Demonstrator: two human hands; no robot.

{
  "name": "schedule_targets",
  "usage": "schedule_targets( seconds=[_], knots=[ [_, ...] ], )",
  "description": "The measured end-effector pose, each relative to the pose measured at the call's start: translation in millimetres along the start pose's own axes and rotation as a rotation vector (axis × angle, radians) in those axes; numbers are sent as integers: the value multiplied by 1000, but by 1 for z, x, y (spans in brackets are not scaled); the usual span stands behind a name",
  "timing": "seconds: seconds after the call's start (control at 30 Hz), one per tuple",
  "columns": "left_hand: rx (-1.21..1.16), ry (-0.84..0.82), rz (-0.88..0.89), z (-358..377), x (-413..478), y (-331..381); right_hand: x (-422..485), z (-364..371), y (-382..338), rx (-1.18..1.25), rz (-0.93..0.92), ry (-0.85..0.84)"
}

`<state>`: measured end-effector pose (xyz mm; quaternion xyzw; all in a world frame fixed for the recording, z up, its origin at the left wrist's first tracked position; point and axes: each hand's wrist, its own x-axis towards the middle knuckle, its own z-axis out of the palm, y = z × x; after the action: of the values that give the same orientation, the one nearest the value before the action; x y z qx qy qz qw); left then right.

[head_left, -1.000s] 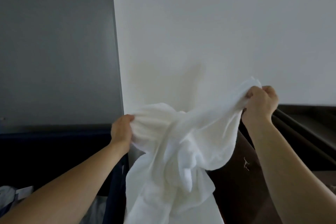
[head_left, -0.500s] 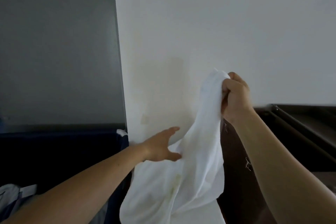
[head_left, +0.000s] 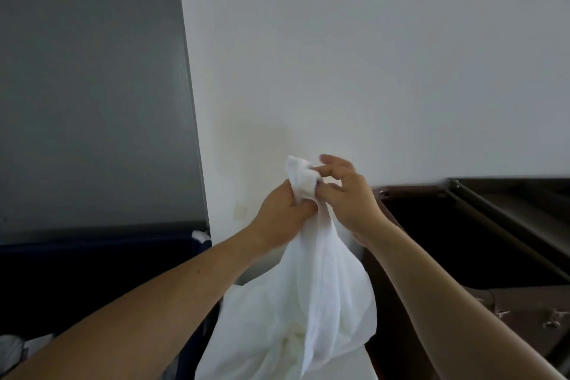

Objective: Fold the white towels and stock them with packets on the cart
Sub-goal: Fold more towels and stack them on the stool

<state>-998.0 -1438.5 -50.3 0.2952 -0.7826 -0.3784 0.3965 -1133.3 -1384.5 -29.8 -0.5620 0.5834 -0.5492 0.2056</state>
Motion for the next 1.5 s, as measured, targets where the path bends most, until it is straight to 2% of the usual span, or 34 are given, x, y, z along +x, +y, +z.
schedule_targets(
  seconds=[0.07, 0.13, 0.2, 0.3, 0.37, 0.47, 0.53, 0.63, 0.83, 0.9, 0.97, 1.07, 1.2, 1.37, 1.43, 1.5],
  knots=[
    [34, 41, -33, -1, 0, 1, 1, -2, -2, -238, -85, 145],
    [55, 82, -61, -2, 3, -3, -1, -4, -4, -180, -80, 152],
    [101, 86, -38, -2, 5, -4, -7, 1, -7, -11, -16, 74],
    [150, 45, 24, -2, 4, -3, -12, 8, -6, -77, 1, 69],
    [186, -67, 54, -5, 2, -3, -11, 7, -5, -115, 13, 99],
    [6, -225, -46, -16, 0, -4, -9, 5, -2, -134, 12, 106],
    [-191, -224, -146, -23, 1, -8, -9, 4, 3, -63, 20, 95],
    [-260, -82, -188, -33, 5, -7, -6, -1, 3, 193, 60, 35],
    [53, 318, -83, -78, 39, 5, -3, -30, -20, 367, 132, 103],
    [114, 431, -7, -86, 48, 17, -4, -38, -36, 465, 57, 22],
    [212, 466, 54, -84, 52, 32, -7, -38, -51, 490, -38, -94],
    [235, 331, 76, -68, 51, 47, -4, -24, -56, 254, -164, -122],
    [225, 21, 51, -53, 44, 49, 5, -10, -45, -7, -291, 62],
    [106, -306, -3, -59, 33, 44, 1, -6, -31, -51, -245, 184],
    [-72, -324, -55, -60, 29, 39, 1, -9, -26, -10, -243, 249],
    [-195, -254, -72, -58, 25, 36, 1, -12, -24, 13, -236, 262]
  ],
)
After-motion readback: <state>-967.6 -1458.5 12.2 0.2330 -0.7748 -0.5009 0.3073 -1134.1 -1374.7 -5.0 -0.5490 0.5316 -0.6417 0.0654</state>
